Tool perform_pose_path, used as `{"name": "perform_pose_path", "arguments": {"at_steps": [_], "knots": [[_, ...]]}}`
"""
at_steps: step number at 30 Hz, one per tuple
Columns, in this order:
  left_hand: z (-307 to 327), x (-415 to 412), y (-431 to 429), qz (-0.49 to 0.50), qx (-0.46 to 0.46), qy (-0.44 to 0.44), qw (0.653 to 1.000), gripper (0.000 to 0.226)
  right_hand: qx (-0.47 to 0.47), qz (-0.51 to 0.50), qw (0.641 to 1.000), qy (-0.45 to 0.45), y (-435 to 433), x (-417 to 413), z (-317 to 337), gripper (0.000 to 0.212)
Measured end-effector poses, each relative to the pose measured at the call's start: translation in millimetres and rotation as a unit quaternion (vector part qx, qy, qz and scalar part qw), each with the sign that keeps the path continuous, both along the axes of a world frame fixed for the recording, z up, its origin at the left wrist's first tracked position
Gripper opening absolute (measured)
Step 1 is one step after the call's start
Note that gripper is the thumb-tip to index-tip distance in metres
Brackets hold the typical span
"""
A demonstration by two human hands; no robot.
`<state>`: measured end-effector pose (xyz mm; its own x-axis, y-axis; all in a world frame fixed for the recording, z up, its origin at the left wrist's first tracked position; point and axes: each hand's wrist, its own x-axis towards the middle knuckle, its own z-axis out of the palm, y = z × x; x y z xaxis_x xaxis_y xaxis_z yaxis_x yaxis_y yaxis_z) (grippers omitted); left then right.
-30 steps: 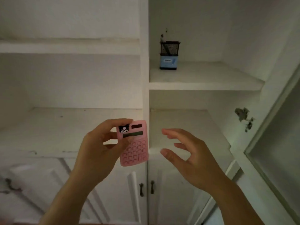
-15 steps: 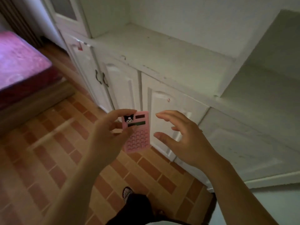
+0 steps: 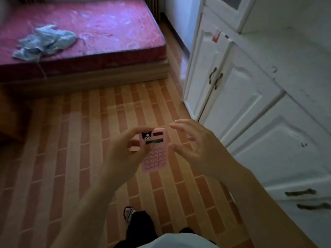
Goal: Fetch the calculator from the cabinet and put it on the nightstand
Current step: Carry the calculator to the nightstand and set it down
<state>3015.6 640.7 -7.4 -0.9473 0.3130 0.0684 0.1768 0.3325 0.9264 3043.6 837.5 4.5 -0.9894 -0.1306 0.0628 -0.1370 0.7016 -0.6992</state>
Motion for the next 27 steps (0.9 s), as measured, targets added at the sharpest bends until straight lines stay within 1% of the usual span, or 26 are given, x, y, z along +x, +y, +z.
{"name": "perform_pose_path", "arguments": {"at_steps": [7, 12, 17, 22, 27], "knots": [[3.5, -56.2, -156.7, 0.131, -0.041, 0.006, 0.991, 0.032, 0.007, 0.158, 0.987, 0.016, -161.0, -117.5, 5.6, 0.048], [10.3, -71.5, -241.4, 0.234, -0.04, 0.002, 0.972, 0.034, 0.0, 0.257, 0.966, 0.018, -250.8, -169.0, 5.5, 0.049], [0.3, -92.9, -298.2, 0.338, -0.022, -0.026, 0.941, 0.033, 0.002, 0.328, 0.945, -0.006, -318.9, -216.0, -2.4, 0.05], [-12.4, -155.1, -341.8, 0.378, -0.009, -0.054, 0.924, 0.035, 0.006, 0.363, 0.932, -0.006, -367.8, -290.6, -12.9, 0.054], [-7.7, -256.2, -378.0, 0.395, 0.0, -0.064, 0.916, 0.03, 0.022, 0.339, 0.94, -0.022, -398.4, -396.6, -16.4, 0.062]]}}
